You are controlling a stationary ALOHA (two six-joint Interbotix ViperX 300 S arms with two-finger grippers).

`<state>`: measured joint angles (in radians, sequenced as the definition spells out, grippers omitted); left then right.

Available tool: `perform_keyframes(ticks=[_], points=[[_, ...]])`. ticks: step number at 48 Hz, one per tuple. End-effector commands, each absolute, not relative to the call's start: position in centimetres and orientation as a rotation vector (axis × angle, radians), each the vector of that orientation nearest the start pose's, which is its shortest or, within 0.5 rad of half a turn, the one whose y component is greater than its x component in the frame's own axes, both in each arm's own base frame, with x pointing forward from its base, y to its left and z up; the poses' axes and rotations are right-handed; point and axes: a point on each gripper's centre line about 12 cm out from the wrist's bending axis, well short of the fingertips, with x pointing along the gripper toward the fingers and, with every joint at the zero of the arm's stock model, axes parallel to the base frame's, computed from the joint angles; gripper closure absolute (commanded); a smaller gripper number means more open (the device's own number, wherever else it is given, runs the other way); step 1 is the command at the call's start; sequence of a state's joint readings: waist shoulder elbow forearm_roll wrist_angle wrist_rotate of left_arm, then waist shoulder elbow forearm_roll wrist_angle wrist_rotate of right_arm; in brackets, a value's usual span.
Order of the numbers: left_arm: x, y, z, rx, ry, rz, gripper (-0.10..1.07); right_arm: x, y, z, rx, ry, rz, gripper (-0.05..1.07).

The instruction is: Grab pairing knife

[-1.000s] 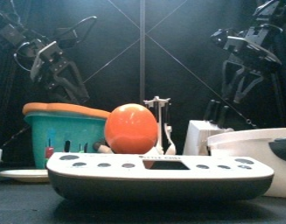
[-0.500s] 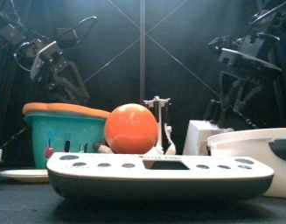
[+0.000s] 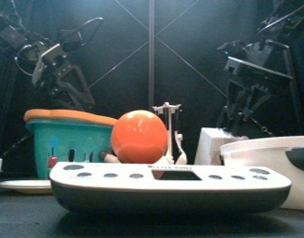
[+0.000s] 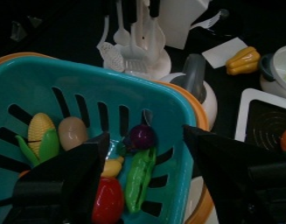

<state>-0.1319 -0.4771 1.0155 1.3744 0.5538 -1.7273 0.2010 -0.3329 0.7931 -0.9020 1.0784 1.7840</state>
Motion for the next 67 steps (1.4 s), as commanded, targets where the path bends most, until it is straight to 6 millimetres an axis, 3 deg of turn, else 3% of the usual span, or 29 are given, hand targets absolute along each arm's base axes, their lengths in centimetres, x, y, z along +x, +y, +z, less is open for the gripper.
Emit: perform_keyframes(ticks=[1, 26, 44, 67], points=[[26.1, 2.8, 20.9, -0.152, 0.525, 0.506, -0.02, 26.0, -3.2, 21.8, 0.473, 0.660, -1.068, 0.18], [26.1, 2.8, 20.8, -0.151, 0.528, 0.507, -0.02, 26.2, -3.7, 21.3, 0.474, 0.670, -1.087, 0.19], [26.0, 2.8, 20.7, -0.153, 0.532, 0.508, -0.02, 26.6, -4.0, 20.8, 0.474, 0.680, -1.092, 0.43], [26.0, 2.8, 20.7, -0.153, 0.532, 0.508, -0.02, 26.7, -4.1, 20.9, 0.480, 0.677, -1.092, 0.43]])
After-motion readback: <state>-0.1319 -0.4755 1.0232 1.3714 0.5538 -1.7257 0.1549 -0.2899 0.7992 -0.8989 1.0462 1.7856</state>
